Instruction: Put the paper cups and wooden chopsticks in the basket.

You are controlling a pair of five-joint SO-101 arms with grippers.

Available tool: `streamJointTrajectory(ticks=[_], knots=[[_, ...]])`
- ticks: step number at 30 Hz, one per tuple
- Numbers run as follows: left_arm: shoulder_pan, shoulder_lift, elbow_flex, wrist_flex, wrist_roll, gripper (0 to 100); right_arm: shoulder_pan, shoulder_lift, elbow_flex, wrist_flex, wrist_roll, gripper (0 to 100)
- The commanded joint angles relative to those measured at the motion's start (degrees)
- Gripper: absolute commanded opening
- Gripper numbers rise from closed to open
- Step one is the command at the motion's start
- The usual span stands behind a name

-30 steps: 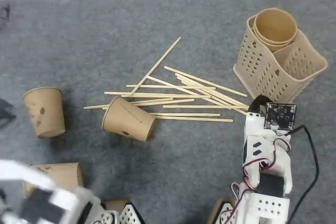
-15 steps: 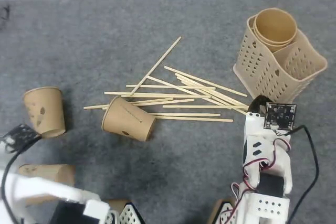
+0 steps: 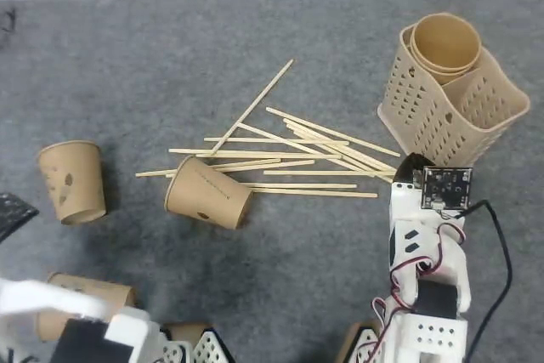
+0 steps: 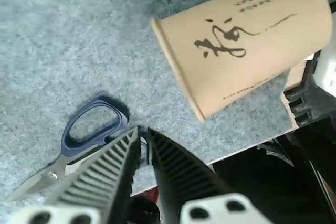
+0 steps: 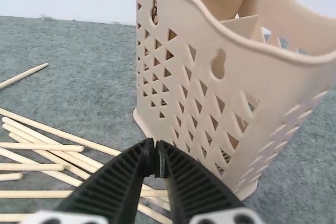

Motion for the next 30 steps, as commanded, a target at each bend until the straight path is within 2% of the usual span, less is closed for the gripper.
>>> streamJointTrajectory(ticks=[1,5,10,13,17,24,30], knots=[[0.6,3.3,-3.2,-2.2,-0.7,1,-0.1,-0.9,0.5,-0.7,1.1,0.8],[1.0,10.5,-0.9,-6.9,-0.7,1,-0.1,-0.9,0.5,-0.7,1.1,0.8],[4.4,18.7,-0.5,-7.0,-0.7,1,-0.3,-0.9,0.5,-0.6,1.1,0.8],[7.6,22.2,-0.4,-4.3,-0.7,1,-0.3,-0.9,0.5,-0.6,1.1,0.8],[11.8,23.7,-0.7,3.8,-1.1,1,-0.3,-0.9,0.6,-0.6,1.1,0.8],[19.9,15.0,7.3,3.7,-1.1,1,-0.4,-0.9,0.6,-0.7,1.1,0.8],[29.9,-1.7,20.4,3.7,-1.0,1,-0.4,-0.9,0.6,-0.8,1.1,0.8]])
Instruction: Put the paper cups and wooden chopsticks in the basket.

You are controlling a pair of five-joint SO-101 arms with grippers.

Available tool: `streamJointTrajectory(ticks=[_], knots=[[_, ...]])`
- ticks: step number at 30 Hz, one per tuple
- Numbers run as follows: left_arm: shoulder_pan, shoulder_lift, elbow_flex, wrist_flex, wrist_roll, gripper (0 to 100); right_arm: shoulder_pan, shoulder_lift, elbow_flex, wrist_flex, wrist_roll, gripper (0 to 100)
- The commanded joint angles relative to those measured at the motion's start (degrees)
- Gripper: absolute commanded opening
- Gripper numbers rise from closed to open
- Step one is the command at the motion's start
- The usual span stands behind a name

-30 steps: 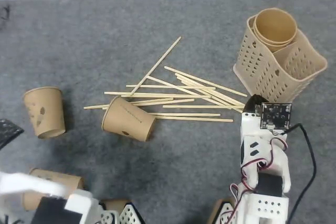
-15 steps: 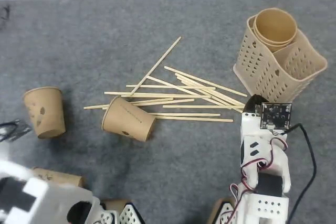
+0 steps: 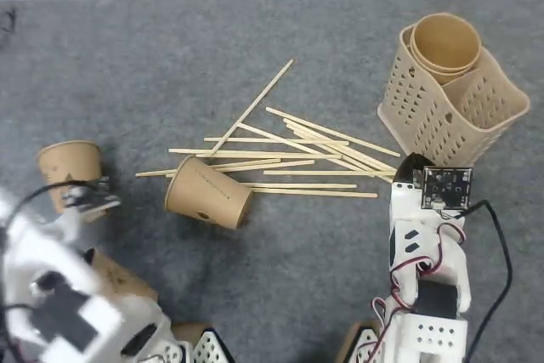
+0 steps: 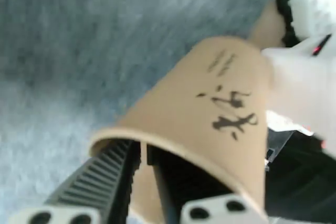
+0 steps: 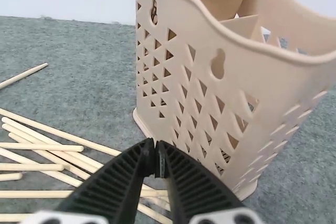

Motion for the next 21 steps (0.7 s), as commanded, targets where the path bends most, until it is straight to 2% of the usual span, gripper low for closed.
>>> streamJointTrajectory(ticks=[1,5,11,17,21], knots=[[8.2,-16.5,9.5,2.3,-0.8,1,-0.4,-0.9,0.6,-0.9,1.1,0.8],[12.8,-33.8,17.2,2.3,-0.6,1,-0.4,-0.9,0.6,-1.0,1.1,0.8],[13.5,-55.3,22.5,2.4,-0.5,1,-0.3,-0.9,0.6,-1.0,1.1,0.8],[12.3,-55.4,21.6,2.4,-0.4,1,-0.3,-0.9,0.6,-1.0,1.1,0.8],[13.2,-52.4,16.4,2.4,4.7,1,-0.3,-0.9,0.6,-1.0,1.1,0.8]])
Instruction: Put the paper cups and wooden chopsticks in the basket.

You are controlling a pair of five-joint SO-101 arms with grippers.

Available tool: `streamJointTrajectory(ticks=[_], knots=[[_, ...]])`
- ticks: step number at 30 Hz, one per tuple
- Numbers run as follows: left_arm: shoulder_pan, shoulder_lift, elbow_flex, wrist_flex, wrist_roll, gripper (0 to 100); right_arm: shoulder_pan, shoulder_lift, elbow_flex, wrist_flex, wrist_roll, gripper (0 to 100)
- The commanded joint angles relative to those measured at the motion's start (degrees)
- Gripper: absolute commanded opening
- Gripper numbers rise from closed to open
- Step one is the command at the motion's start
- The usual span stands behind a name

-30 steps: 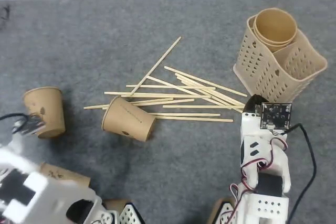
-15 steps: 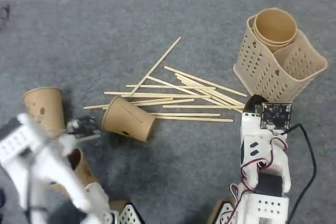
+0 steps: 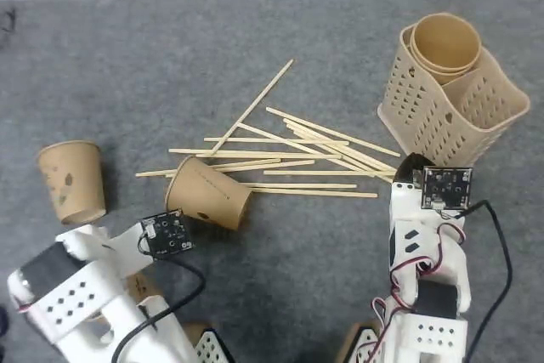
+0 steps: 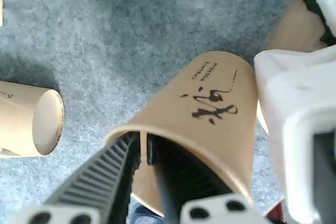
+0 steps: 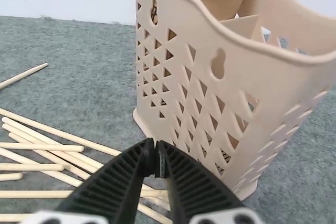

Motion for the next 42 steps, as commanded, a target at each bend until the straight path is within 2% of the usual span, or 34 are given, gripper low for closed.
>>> streamJointTrajectory(ticks=[1,4,10,16,20,26,33,38,42], knots=[[1.4,3.3,-7.4,1.7,5.4,1,-0.3,-0.9,0.6,-1.0,1.1,0.8],[4.1,6.1,-11.1,1.7,10.1,1,-0.3,-0.9,0.6,-1.0,1.1,0.8],[14.9,7.7,-17.7,1.6,23.6,1,-0.4,-0.9,0.6,-1.0,1.1,0.8],[18.4,7.8,-19.8,1.6,24.4,1,-0.3,-0.9,0.6,-0.9,1.1,0.8],[18.3,7.8,-20.2,1.6,23.5,4,-0.3,-0.9,0.6,-0.9,1.1,0.8],[16.4,7.9,-20.1,1.4,21.1,21,-0.3,-0.9,0.6,-0.9,1.1,0.8],[4.9,8.0,-19.6,1.2,6.5,22,-0.4,-0.9,0.6,-0.9,1.1,0.8],[1.9,8.0,-16.0,1.1,1.6,22,-0.5,-0.9,0.6,-0.7,1.1,0.8],[1.9,8.0,-12.2,-5.8,1.5,22,-0.5,-0.9,0.6,-0.7,1.1,0.8]])
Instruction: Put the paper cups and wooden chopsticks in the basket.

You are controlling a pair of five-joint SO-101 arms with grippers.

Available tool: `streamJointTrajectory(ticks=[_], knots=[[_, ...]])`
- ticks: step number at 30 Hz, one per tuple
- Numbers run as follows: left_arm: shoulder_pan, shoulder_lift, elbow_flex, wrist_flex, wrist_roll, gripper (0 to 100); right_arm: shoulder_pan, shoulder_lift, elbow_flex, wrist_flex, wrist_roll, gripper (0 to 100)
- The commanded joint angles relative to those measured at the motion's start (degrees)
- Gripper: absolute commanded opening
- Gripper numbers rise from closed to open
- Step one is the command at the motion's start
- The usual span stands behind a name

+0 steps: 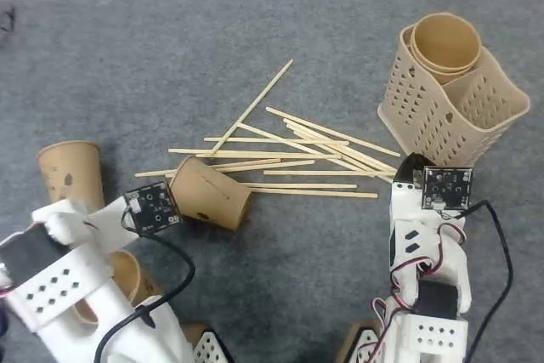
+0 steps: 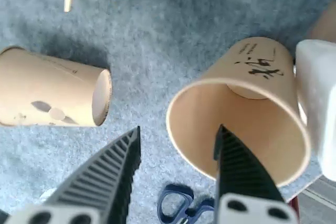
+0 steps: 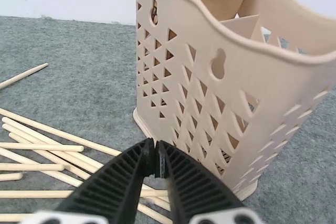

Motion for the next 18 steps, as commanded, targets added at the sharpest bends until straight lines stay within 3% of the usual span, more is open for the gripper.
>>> streamJointTrajectory(ticks=[1,5,18], knots=[[-0.7,0.4,3.8,-8.0,-1.1,22,-0.5,-0.9,0.6,-0.7,1.1,0.8],[-0.4,0.4,8.9,-11.7,-1.1,22,-0.5,-0.9,0.6,-0.7,1.1,0.8],[0.6,0.4,15.2,-9.2,-1.4,22,-0.5,-0.9,0.6,-0.7,1.1,0.8]])
